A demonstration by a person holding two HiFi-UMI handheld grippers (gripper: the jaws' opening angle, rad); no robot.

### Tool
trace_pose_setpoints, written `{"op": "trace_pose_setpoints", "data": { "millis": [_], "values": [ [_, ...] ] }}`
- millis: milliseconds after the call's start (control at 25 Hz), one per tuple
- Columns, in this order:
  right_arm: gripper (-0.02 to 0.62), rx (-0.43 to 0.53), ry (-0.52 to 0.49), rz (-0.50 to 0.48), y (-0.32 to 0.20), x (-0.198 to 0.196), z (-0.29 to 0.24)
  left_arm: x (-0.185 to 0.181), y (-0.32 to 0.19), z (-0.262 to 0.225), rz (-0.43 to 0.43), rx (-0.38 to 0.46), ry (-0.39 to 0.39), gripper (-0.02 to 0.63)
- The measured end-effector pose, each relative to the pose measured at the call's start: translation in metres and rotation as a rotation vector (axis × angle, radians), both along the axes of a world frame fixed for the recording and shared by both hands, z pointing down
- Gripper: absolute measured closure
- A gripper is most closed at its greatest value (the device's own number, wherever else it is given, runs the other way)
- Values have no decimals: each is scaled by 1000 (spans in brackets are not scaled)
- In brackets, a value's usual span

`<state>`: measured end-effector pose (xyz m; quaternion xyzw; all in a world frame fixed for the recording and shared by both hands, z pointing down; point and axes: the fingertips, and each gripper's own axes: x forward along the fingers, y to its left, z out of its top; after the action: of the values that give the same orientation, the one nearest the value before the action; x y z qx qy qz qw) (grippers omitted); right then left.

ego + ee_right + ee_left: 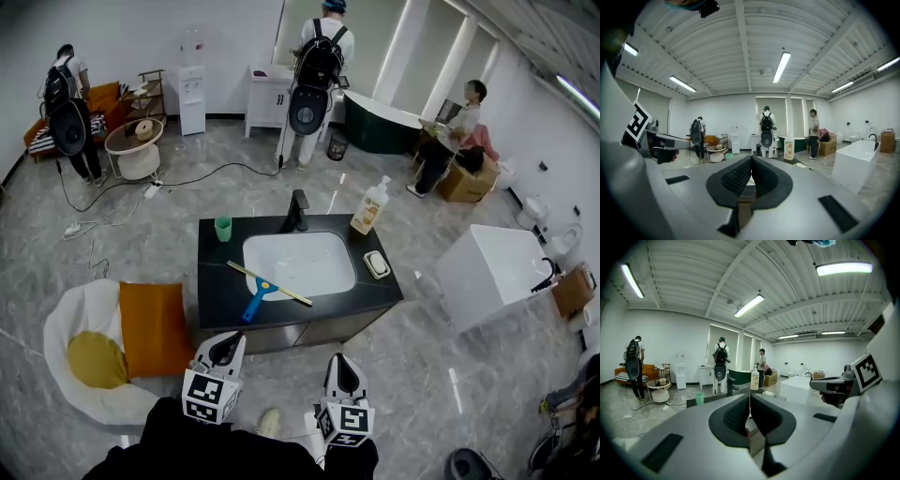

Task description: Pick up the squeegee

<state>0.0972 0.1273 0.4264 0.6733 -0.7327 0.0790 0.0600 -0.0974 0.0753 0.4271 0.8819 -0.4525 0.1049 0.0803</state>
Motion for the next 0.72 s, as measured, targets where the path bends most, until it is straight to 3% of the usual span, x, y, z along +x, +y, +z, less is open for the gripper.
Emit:
{"op": "trace_pose_setpoints", "data": {
  "millis": [360,720],
  "values": [
    [581,3,-11,-77,-33,38,7,40,-19,3,-66,5,-11,581],
    [581,25,-34,-130,-57,50,11,48,-33,-5,-127,37,-30,581]
  ]
}}
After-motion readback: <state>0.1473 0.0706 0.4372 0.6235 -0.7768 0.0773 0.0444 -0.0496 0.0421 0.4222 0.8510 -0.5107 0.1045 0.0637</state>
